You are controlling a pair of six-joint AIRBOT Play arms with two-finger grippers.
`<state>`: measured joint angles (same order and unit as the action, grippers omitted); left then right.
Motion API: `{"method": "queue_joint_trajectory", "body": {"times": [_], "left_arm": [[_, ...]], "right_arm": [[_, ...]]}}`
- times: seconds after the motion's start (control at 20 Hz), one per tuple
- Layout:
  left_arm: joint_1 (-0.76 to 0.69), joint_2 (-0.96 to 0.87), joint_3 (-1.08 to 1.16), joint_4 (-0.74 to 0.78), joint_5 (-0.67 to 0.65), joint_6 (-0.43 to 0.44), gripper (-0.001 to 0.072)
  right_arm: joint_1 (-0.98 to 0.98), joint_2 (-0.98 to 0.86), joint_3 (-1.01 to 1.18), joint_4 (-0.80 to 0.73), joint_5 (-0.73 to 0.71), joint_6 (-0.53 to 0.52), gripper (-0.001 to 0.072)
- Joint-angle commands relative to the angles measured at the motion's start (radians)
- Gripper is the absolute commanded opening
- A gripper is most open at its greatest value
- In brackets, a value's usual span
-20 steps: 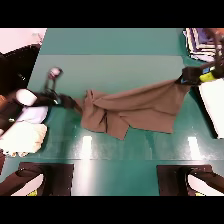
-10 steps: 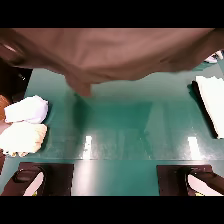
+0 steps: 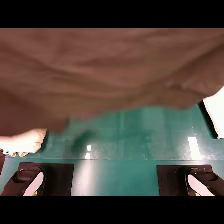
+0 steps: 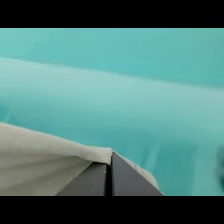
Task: Fold the shirts.
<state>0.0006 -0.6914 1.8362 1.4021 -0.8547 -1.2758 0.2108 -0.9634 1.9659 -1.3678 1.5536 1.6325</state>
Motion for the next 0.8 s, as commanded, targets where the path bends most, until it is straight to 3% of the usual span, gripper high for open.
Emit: {"method": "queue_joint_trajectory", "body": {"times": [0.0, 0.1, 0.3, 0.45, 0.65, 0.7, 0.75], "left_arm": [[0.001, -0.169, 0.008, 0.0, -0.153, -0.001, 0.0028], [0.001, -0.296, -0.018, -0.025, -0.203, -0.01, 0.0029], [0.001, -0.547, -0.163, -0.139, -0.194, -0.007, 0.0029], [0.001, -0.758, -0.224, -0.141, -0.137, -0.007, 0.0029], [0.002, -0.908, -0.222, -0.136, -0.094, -0.042, 0.0033], [0.002, -0.909, -0.222, -0.117, -0.095, -0.068, 0.0279], [0.005, -0.904, -0.219, -0.102, -0.102, -0.092, 0.061]], "right_arm": [[0.0, -0.103, -0.005, -0.022, 0.186, 0.05, 0.0013], [0.0, -0.215, -0.009, -0.023, 0.283, 0.049, 0.0013], [-0.001, -0.422, -0.187, -0.021, 0.253, 0.021, 0.0013], [-0.024, -0.566, -0.301, -0.011, 0.079, -0.018, 0.0013], [-0.077, -0.714, -0.222, 0.08, -0.049, -0.037, 0.0016], [-0.088, -0.739, -0.179, 0.108, -0.054, -0.045, 0.0047], [-0.101, -0.755, -0.14, 0.135, -0.054, -0.049, 0.0249]]}}
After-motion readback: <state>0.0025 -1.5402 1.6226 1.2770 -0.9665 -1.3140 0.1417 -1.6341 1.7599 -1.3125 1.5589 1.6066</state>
